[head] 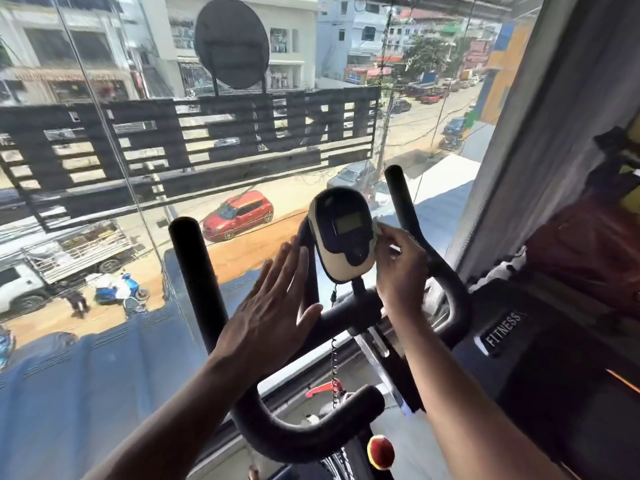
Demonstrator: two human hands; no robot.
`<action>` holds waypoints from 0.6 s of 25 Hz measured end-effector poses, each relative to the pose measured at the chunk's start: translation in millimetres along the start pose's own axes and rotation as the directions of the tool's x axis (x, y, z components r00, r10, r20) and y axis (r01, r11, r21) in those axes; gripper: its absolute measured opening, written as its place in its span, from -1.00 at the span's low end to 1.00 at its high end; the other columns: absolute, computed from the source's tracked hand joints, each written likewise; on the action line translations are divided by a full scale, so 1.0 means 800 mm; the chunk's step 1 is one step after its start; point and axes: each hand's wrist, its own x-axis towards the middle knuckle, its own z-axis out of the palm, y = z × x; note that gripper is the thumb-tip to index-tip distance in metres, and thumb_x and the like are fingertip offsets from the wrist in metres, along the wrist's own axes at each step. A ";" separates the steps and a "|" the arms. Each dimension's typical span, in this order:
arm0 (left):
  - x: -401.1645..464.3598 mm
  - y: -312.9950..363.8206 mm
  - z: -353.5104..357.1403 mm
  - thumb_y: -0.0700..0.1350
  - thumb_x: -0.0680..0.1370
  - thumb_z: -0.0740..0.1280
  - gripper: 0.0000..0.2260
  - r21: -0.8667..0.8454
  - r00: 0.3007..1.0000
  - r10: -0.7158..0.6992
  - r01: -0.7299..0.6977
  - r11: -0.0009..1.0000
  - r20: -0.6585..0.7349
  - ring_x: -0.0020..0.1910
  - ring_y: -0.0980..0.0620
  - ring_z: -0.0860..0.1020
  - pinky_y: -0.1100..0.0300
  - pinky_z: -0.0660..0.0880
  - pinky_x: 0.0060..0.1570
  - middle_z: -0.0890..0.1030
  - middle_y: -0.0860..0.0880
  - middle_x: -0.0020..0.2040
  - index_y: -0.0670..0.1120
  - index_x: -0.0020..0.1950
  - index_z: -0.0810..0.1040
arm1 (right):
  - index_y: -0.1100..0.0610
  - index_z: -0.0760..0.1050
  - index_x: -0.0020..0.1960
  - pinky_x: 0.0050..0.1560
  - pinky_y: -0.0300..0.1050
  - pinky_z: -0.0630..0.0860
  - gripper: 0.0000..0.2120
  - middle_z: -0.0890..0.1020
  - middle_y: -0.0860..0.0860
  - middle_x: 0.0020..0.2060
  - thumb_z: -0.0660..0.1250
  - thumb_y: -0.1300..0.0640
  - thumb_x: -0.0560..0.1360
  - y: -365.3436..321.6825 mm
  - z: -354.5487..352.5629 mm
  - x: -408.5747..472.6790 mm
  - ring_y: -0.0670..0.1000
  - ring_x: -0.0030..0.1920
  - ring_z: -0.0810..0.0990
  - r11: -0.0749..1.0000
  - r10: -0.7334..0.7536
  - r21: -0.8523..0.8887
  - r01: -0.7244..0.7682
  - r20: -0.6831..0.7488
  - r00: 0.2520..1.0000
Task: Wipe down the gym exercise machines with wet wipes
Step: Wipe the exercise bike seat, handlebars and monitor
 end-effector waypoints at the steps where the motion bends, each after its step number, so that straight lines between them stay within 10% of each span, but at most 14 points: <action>1: 0.000 0.000 0.000 0.19 0.73 0.08 -0.26 0.002 1.000 -0.002 0.002 1.000 0.003 0.66 0.03 -0.29 0.05 -0.14 0.65 -0.35 -0.03 0.67 -0.10 0.68 -0.29 | 0.19 0.64 0.26 0.16 -0.13 0.61 -0.77 0.71 0.00 0.10 0.35 0.24 0.62 -0.003 0.006 0.008 -0.18 0.10 0.66 0.999 -0.048 -0.010 0.048 0.008 0.999; 6: -0.013 0.003 0.000 0.24 0.72 -0.07 -0.30 -0.011 0.998 -0.014 0.015 1.000 0.068 0.64 0.07 -0.35 0.04 -0.12 0.64 -0.45 0.03 0.63 -0.05 0.67 -0.35 | 0.28 0.43 0.47 0.40 0.04 0.50 -0.62 0.53 0.14 0.41 0.27 0.32 0.66 0.009 -0.004 -0.037 0.04 0.46 0.48 0.958 -0.286 0.046 0.282 0.151 0.946; 15: -0.047 0.007 0.008 0.20 0.74 -0.03 -0.33 0.139 0.992 0.077 -0.090 0.986 0.096 0.67 0.02 -0.24 -0.06 -0.01 0.62 -0.28 -0.08 0.69 -0.11 0.70 -0.22 | 0.26 0.55 0.37 0.36 -0.03 0.52 -0.67 0.61 0.10 0.32 0.33 0.33 0.61 -0.017 0.018 0.042 0.05 0.37 0.56 0.904 -0.426 0.042 0.424 0.141 0.894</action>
